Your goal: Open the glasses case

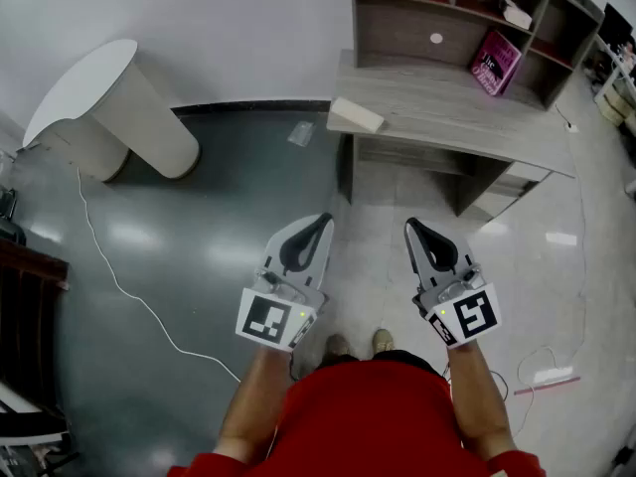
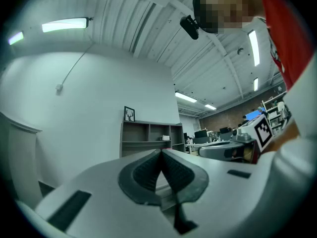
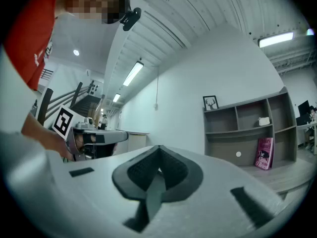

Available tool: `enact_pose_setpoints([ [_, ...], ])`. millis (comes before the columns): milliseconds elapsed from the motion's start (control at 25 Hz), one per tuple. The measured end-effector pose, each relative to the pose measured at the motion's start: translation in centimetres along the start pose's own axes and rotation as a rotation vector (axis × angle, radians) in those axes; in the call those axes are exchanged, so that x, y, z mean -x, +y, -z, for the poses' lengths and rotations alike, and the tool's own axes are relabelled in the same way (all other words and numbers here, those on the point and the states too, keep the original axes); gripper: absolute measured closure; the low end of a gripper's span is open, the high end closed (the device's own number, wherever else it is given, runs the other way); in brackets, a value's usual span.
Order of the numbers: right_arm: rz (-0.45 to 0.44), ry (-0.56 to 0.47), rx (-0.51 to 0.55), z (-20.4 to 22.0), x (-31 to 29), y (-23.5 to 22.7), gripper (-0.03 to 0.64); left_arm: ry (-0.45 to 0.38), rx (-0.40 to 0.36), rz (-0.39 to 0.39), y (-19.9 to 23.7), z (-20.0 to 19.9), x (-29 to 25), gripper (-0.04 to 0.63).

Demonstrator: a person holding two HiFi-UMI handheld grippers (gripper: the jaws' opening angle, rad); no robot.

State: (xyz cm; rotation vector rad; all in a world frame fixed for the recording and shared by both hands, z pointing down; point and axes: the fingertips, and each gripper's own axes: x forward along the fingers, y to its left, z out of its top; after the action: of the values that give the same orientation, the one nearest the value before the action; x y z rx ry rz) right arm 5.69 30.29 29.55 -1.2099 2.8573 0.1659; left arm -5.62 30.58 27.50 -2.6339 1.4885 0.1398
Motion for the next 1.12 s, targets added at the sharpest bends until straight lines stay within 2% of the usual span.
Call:
enact_pose_setpoints([
  [440,-0.006,-0.003,-0.018,0.1,-1.8,0.9,0.612,0.003,0.008,0.003,2.1,0.5,0.6,0.586],
  [760,0.018,0.002,-0.006,-0.1,-4.1,3.1,0.612,0.019,0.027,0.042,5.1,1.7,2.4,0.586],
  [1120,0.037,0.027,0.005,0.6,-6.3,2.9,0.612,-0.011,0.034,0.026,8.2,1.7,2.0,0.586],
])
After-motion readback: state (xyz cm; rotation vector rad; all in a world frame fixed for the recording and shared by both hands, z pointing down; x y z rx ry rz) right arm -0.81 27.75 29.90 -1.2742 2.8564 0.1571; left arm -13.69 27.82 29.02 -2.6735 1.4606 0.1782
